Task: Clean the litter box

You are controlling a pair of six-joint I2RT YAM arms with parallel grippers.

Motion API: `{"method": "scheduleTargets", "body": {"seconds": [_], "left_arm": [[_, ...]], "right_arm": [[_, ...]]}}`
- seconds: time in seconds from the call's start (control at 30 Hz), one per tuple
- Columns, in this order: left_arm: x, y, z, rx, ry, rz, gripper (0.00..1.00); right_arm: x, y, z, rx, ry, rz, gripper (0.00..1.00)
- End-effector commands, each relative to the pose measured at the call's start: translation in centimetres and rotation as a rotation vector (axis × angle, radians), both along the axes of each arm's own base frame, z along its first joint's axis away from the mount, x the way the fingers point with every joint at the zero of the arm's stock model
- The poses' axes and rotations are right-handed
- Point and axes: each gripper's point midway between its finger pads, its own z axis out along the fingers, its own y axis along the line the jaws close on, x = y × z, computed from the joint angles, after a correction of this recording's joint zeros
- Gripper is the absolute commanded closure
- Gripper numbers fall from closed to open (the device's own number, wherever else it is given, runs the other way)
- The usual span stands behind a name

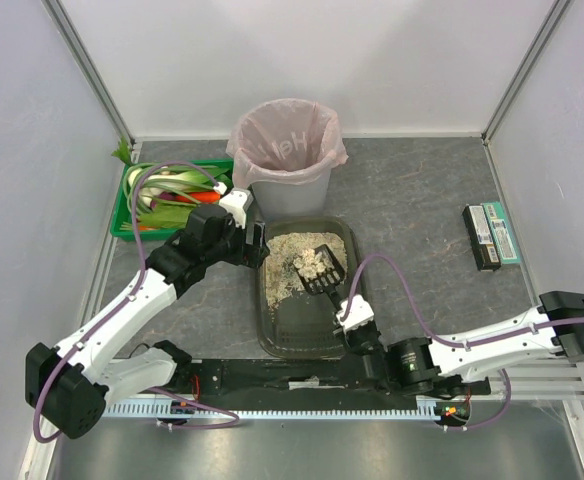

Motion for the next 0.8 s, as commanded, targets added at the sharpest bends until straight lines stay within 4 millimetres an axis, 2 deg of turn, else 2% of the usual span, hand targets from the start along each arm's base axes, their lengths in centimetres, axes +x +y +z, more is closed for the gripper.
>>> {"method": "scheduleTargets", "body": {"seconds": [0.0, 0.1, 0.2, 0.27, 0.3, 0.33, 0.37, 0.4, 0.43, 0.47, 0.5, 0.53, 0.57, 0.6, 0.63, 0.7, 0.73, 0.77], "left_arm": [[0.8, 0.2, 1.5, -0.001, -0.080, -0.002, 0.09], [0.9, 0.1, 1.7, -0.009, -0.083, -0.004, 0.08], [0.9, 0.1, 1.6, -0.011, -0.078, -0.007, 0.09], [0.8, 0.1, 1.5, -0.012, -0.077, -0.006, 0.09], [0.8, 0.1, 1.5, -0.012, -0.075, -0.007, 0.08], [0.8, 0.1, 1.7, -0.015, -0.081, -0.007, 0.09], [0.8, 0.1, 1.7, -0.015, -0.083, -0.008, 0.09], [0.8, 0.1, 1.6, -0.014, -0.081, -0.008, 0.09], [0.8, 0.1, 1.5, -0.012, -0.077, -0.008, 0.09], [0.8, 0.0, 1.5, -0.013, -0.075, -0.011, 0.09], [0.8, 0.0, 1.5, -0.012, -0.074, -0.013, 0.08], [0.8, 0.0, 1.5, -0.015, -0.074, -0.012, 0.08], [0.8, 0.0, 1.5, -0.015, -0.076, -0.013, 0.09], [0.8, 0.0, 1.5, -0.015, -0.077, -0.012, 0.08], [0.8, 0.0, 1.5, -0.013, -0.075, -0.012, 0.09], [0.8, -0.1, 1.4, -0.014, -0.071, -0.016, 0.09], [0.8, -0.1, 1.5, -0.015, -0.072, -0.016, 0.09], [0.8, -0.1, 1.5, -0.014, -0.075, -0.015, 0.09]], "right_arm": [[0.4, -0.9, 2.2, 0.187, -0.019, -0.115, 1.00], [0.5, -1.8, 2.1, 0.201, -0.052, -0.128, 1.00], [0.9, -1.0, 3.5, 0.236, -0.081, -0.144, 1.00], [1.5, -1.6, 3.9, 0.318, -0.047, -0.166, 1.00], [1.6, -2.2, 2.6, 0.324, -0.030, -0.158, 1.00], [1.5, -1.4, 3.3, 0.342, -0.031, -0.106, 1.00], [1.0, -0.6, 2.8, 0.319, -0.029, -0.036, 1.00], [0.9, 0.0, 3.1, 0.322, -0.022, -0.029, 1.00], [1.4, -1.4, 2.0, 0.269, -0.024, -0.106, 1.00], [1.7, -1.7, 2.6, 0.274, -0.042, -0.168, 1.00], [1.8, -2.3, 2.0, 0.232, -0.047, -0.177, 1.00], [1.3, -0.2, 2.8, 0.316, -0.007, -0.122, 1.00], [0.9, 0.7, 2.1, 0.172, -0.047, -0.013, 1.00], [0.9, 1.4, 2.8, 0.231, -0.041, -0.029, 1.00], [1.4, 0.2, 2.2, 0.185, -0.055, -0.093, 1.00], [2.4, -1.0, 2.0, 0.245, -0.055, -0.191, 1.00], [1.9, 0.5, 2.0, 0.293, -0.001, -0.115, 1.00], [1.6, 0.6, 1.6, 0.204, -0.032, -0.029, 1.00]]}}
